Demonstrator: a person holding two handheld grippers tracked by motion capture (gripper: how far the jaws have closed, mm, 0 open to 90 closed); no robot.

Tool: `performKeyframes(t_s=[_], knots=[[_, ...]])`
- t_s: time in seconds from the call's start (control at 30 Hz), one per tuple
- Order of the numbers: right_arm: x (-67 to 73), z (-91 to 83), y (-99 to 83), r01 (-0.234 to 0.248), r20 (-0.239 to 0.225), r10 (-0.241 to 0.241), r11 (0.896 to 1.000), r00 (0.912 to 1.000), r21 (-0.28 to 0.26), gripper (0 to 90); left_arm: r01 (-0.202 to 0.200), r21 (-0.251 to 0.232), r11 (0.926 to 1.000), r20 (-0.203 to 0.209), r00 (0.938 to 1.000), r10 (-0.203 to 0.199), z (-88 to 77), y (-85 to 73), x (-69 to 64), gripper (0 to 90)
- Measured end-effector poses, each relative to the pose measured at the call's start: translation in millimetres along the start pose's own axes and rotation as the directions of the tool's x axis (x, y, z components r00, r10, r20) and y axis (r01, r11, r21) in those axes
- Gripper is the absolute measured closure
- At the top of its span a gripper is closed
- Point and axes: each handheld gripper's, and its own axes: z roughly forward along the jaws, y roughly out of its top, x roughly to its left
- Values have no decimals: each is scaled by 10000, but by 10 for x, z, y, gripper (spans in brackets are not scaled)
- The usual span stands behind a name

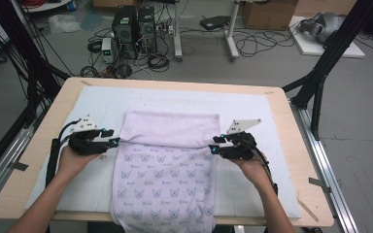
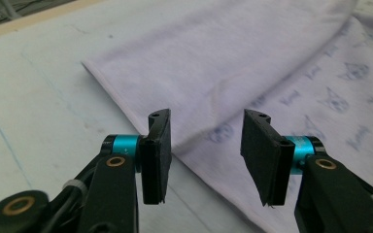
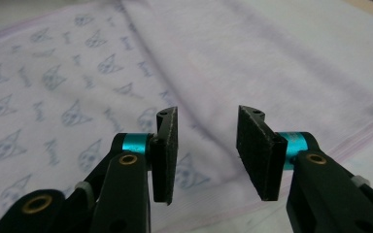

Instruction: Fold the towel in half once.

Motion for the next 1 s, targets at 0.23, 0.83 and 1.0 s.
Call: performKeyframes(t_s=[0.23,0.83,1.0], knots=[[262,-85,-223,177,-430,-173,9998,9989,88,651,-297,238,9993,370,9989,288,-118,-269,-266,534],[563,-35,-655,89,-1593,74,9948,9872,1015,651,-1756,1357,9751,2563,9569,1367,-166,-499,-729,719],[599,30,-619,346,-1886,-118,9924,9820,1178,875,-1682,1218,9782,2115,9673,1400,-183,-516,-723,872]])
